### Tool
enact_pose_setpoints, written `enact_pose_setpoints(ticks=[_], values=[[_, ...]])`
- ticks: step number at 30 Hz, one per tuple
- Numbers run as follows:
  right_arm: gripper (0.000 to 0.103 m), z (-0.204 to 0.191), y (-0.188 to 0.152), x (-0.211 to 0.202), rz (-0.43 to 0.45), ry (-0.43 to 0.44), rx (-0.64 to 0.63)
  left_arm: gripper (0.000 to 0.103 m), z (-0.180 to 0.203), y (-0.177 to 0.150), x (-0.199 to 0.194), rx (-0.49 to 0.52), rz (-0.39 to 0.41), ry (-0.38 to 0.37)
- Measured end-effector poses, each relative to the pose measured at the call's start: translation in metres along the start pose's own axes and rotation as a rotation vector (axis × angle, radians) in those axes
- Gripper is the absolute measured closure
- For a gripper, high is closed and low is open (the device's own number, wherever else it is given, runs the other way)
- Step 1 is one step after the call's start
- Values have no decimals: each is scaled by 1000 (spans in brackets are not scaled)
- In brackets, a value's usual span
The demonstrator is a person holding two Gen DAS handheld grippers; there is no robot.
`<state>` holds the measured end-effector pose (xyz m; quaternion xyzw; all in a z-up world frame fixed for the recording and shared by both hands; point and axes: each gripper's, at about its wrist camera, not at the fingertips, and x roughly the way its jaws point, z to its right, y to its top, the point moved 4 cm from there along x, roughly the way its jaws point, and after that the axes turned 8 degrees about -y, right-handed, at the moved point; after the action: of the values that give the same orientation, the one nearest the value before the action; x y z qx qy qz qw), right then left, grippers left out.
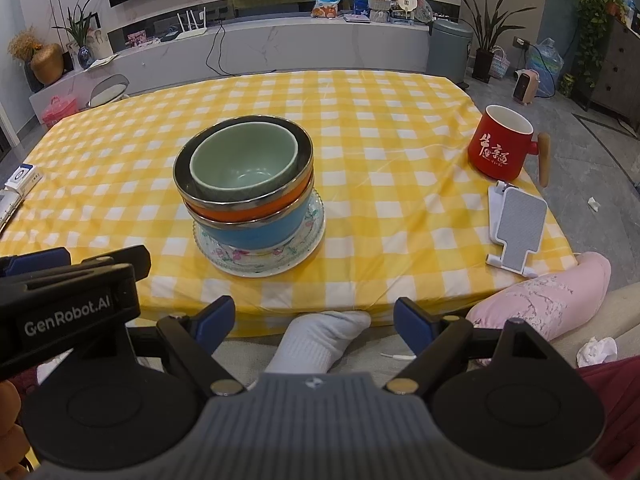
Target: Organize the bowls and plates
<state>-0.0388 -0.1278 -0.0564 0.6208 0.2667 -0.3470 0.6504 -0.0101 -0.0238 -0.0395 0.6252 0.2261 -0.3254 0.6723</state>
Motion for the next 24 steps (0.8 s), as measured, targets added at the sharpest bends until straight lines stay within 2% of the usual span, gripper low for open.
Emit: enact_pose_setpoints(ticks=[13,24], values=[[18,-1,-2,4,-27,37,21,18,-3,0,4,-12,-17,-22],[19,-2,-2,2,-10,16,4,18,-1,-2,6,-12,-19,-20]])
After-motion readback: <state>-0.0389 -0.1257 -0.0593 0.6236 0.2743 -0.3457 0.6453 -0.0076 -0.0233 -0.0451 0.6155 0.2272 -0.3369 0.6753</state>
